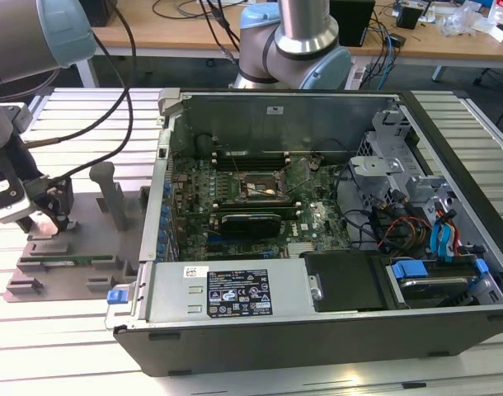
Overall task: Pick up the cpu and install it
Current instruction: 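Pick up the cpu and move it towards the insertion slot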
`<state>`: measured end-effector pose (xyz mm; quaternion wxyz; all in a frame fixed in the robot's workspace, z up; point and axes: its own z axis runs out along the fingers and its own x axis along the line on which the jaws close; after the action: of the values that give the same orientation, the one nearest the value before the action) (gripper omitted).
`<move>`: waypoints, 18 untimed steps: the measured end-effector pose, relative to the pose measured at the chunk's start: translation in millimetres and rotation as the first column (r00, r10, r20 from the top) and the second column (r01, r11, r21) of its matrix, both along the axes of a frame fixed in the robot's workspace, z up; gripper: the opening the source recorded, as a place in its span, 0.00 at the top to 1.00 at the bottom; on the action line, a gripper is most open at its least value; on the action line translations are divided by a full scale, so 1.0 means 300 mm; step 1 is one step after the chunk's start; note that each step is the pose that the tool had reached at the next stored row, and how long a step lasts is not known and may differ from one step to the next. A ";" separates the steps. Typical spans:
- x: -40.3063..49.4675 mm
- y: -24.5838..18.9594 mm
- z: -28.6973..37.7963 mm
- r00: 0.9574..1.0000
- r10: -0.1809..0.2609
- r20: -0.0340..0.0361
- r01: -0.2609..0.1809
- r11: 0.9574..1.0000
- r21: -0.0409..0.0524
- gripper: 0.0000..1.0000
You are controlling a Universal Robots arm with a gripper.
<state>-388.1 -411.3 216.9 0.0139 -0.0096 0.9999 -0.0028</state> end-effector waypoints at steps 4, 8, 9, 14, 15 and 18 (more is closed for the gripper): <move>0.000 0.000 0.009 1.000 0.000 0.000 0.000 1.000 0.000 0.45; 0.000 0.000 0.028 1.000 0.000 0.000 0.000 1.000 0.000 0.45; 0.000 0.000 0.030 1.000 0.000 0.000 0.000 1.000 0.000 0.45; 0.000 0.000 0.052 1.000 0.000 0.000 0.000 1.000 0.000 0.45; 0.000 0.000 0.055 1.000 0.000 0.000 0.000 1.000 0.000 0.45; 0.000 0.000 0.069 1.000 0.000 0.000 0.000 1.000 0.000 0.45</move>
<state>-388.0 -411.3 237.7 0.0139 -0.0096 0.9999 -0.0028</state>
